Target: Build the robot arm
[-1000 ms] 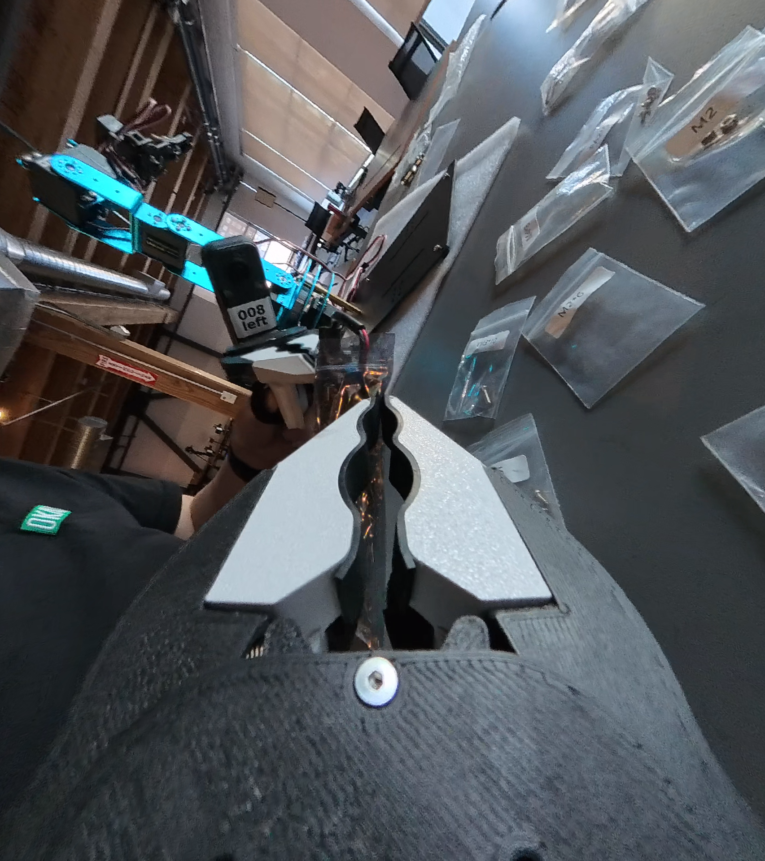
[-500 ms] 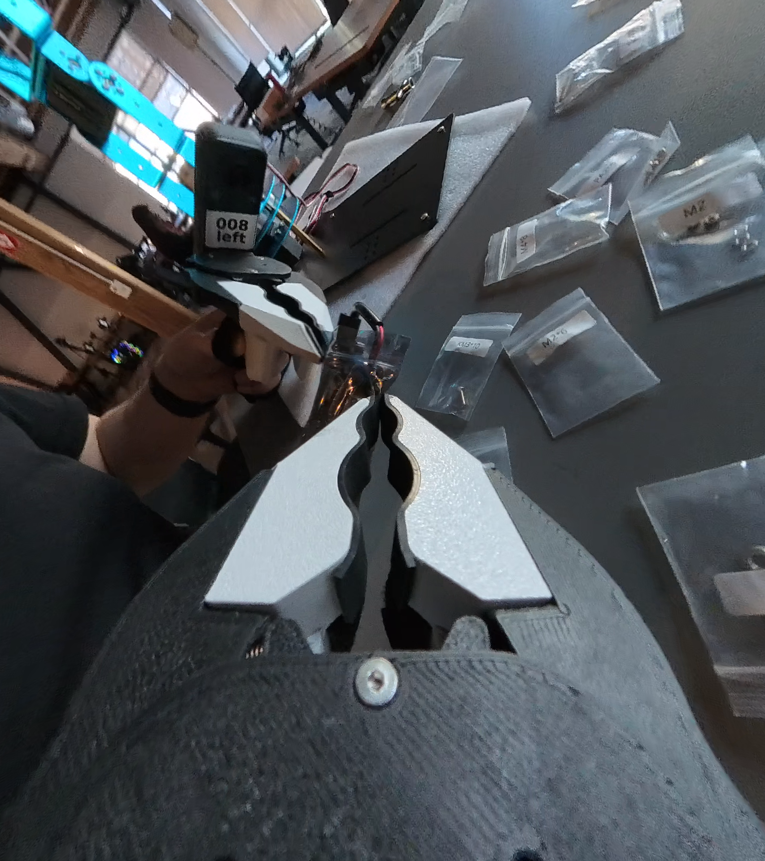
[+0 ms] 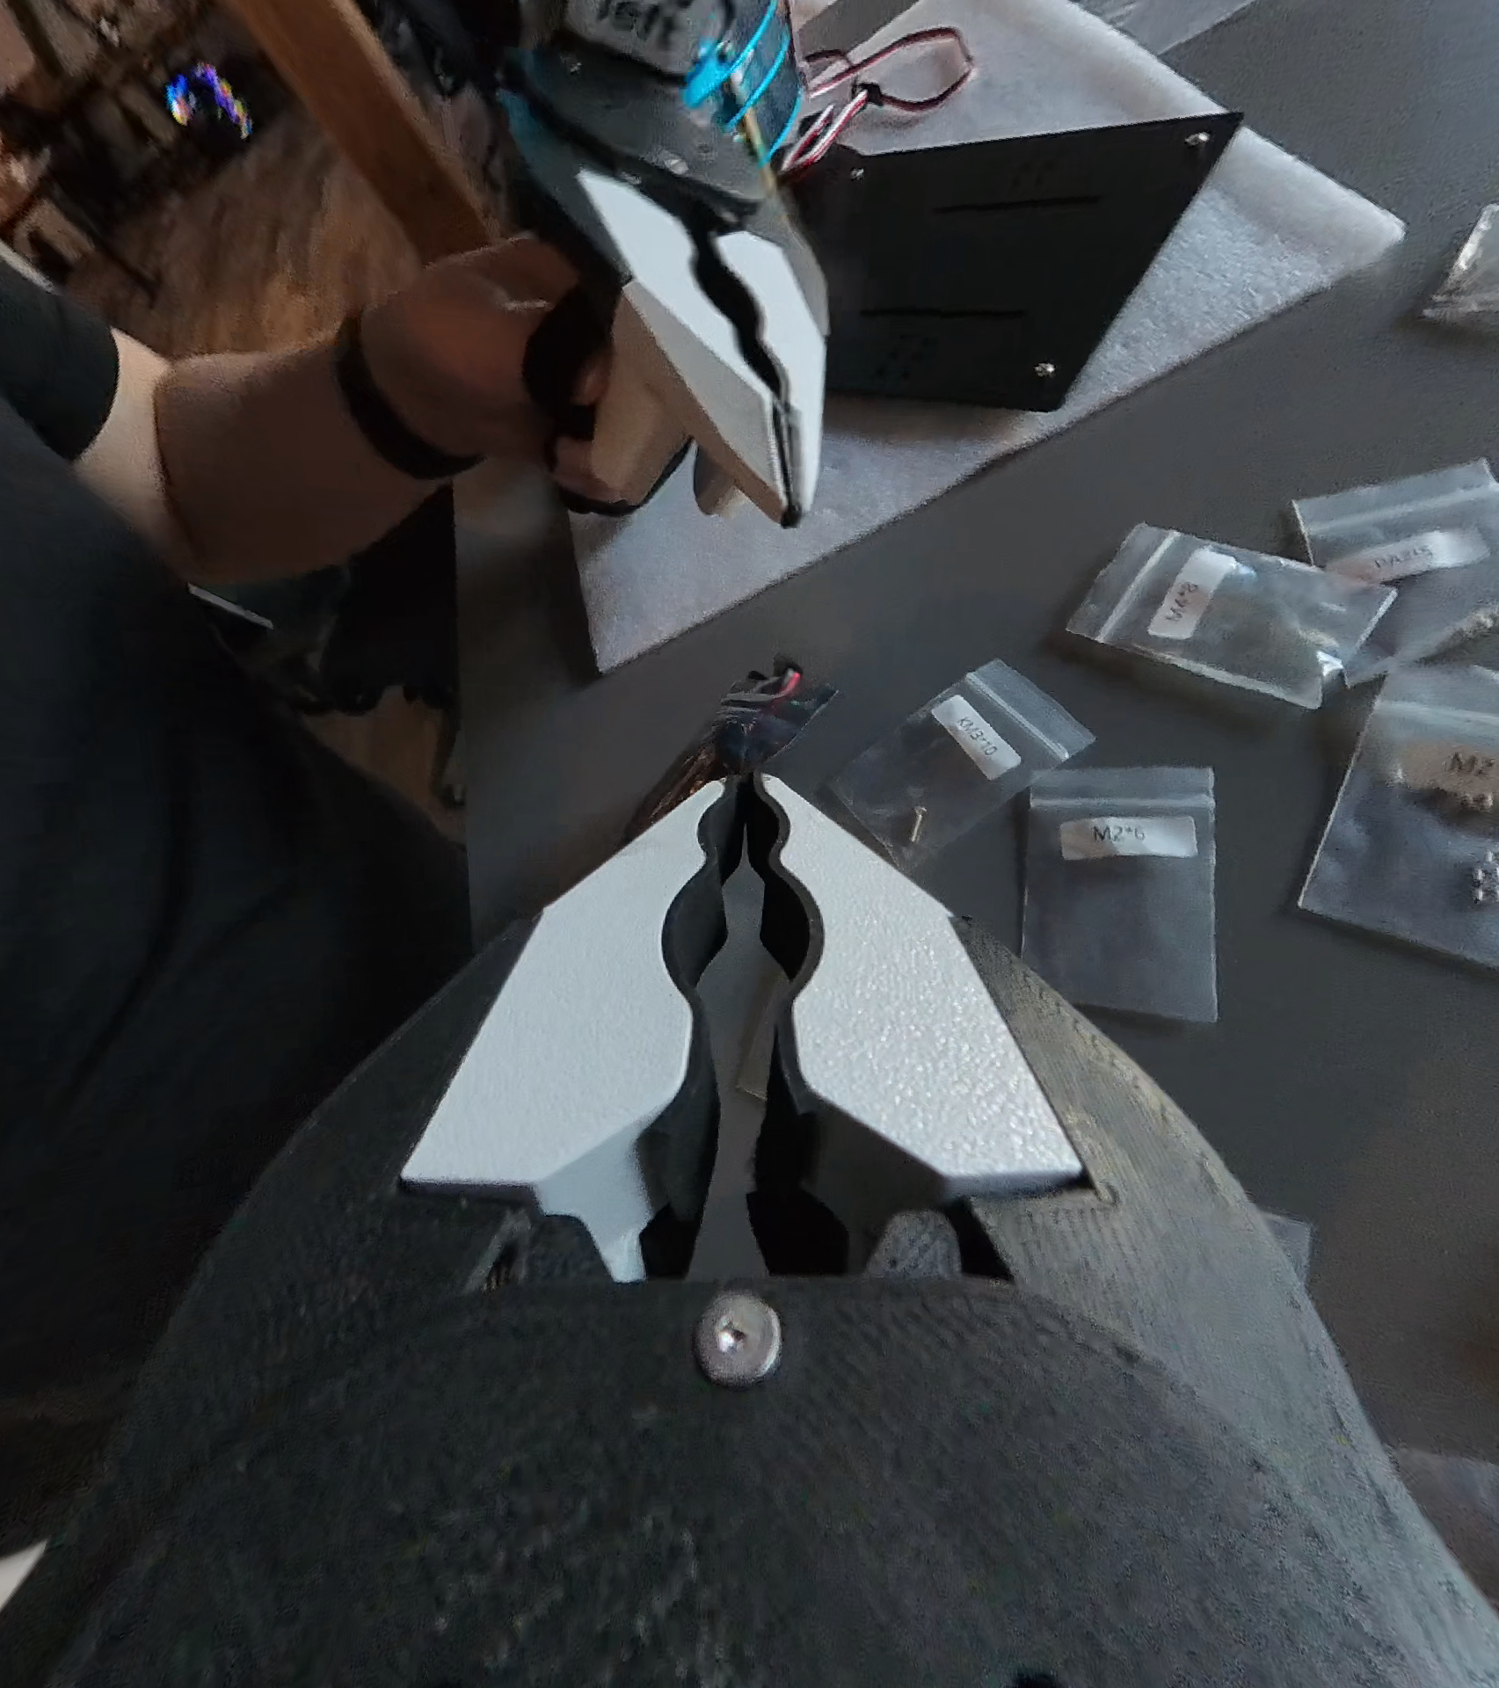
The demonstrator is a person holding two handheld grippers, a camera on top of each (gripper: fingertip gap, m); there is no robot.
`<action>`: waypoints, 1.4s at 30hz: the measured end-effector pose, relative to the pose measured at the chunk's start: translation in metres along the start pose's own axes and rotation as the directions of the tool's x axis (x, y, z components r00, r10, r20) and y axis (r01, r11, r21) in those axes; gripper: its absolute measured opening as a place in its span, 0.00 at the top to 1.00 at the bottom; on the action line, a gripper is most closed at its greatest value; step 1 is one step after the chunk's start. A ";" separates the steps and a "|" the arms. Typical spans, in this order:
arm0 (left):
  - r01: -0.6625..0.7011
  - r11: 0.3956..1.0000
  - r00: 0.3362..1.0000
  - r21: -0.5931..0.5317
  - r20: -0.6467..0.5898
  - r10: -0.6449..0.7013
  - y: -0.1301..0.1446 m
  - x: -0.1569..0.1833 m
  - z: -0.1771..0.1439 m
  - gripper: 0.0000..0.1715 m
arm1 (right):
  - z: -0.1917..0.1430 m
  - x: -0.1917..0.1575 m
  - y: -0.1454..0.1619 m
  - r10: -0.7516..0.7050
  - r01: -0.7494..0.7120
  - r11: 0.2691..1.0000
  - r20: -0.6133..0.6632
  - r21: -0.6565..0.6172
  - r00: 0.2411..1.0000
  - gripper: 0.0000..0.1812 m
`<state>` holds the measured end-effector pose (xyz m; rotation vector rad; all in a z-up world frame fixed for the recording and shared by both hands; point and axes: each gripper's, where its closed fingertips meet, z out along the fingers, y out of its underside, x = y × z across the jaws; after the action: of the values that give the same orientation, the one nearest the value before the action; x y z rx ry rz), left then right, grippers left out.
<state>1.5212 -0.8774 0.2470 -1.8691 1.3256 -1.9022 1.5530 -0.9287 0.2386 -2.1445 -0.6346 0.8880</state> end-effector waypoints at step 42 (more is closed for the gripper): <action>-0.262 0.964 0.942 -0.049 -0.230 0.244 0.039 0.061 0.014 0.98 | -0.022 -0.046 -0.024 -0.301 0.241 0.950 0.365 0.201 0.881 1.00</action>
<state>1.5036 -0.9469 0.2625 -1.4622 1.6410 -1.9903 1.5358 -0.9528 0.2864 -1.6978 -1.0083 1.1770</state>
